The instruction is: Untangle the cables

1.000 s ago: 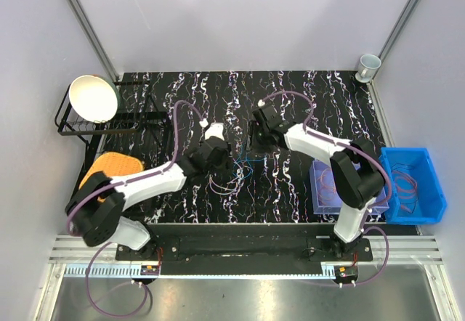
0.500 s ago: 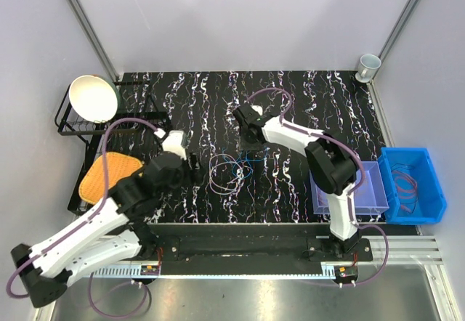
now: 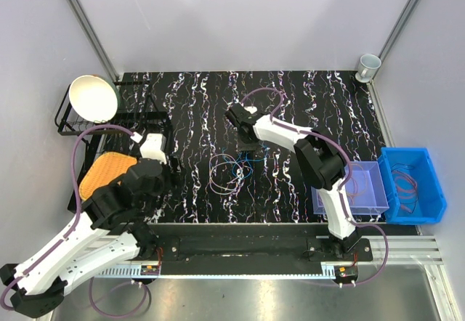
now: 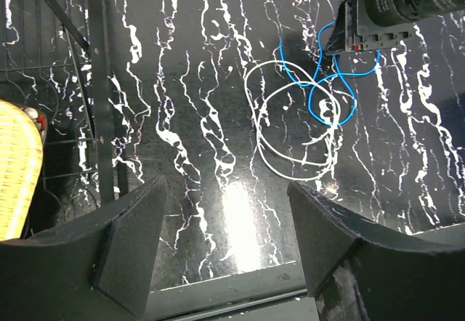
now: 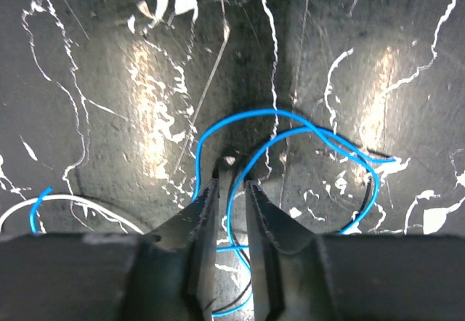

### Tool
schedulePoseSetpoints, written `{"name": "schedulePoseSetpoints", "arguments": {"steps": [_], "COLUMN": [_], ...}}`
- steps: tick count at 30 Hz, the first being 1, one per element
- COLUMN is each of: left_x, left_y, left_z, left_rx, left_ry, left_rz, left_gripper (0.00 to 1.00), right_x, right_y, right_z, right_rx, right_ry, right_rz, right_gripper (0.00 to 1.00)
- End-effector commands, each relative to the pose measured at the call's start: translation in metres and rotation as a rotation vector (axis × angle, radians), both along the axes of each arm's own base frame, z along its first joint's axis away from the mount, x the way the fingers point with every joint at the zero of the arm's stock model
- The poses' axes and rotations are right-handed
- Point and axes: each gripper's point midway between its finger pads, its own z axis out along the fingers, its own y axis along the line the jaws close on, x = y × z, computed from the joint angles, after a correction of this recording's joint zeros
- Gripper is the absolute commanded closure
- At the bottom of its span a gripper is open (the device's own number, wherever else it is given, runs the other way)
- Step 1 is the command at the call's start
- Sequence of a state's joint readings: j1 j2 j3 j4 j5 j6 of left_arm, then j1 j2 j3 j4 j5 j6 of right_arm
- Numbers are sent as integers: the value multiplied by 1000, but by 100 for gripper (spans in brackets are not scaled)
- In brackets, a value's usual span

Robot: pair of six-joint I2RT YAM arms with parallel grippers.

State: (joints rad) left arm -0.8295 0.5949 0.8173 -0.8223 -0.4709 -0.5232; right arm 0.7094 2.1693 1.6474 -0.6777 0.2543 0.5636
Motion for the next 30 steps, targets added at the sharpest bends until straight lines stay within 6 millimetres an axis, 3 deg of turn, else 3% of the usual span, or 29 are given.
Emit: {"name": "schedulePoseSetpoints", "arguments": {"steps": [1,6,9,12,15,21,22,25,28,30], "left_x": [5,5,6,6,6,6,7,7,7,7], "left_y": [4,4,4,4,3,3,3,3,3,3], "left_z": [5,5,4,3,2,2,2,1,2,1], "left_rx": [19,22,26,32,33,36,37,39,37,37], "left_ry": [-37,-37,-37,-32,-31,-28,-28,-26,-28,-27], "left_rz": [14,16,15,14,14,14,16,16,16,16], "left_gripper": [29,29,29,29,29,29,29,29,29,29], "right_x": [4,3,6,12,20,28,26,17,3,-10], "right_y": [-1,-5,-7,-10,-9,-21,-24,-32,-37,-33], "right_z": [-5,-13,-9,13,56,180,208,265,315,338], "right_rx": [-49,-74,-86,-87,-64,9,38,90,139,177], "right_ry": [-8,4,-6,-56,-136,-355,-405,-510,-604,-646], "right_rz": [-7,-12,-10,-14,-6,-12,-10,0,15,42], "right_gripper": [77,100,100,100,100,100,100,100,100,100]}}
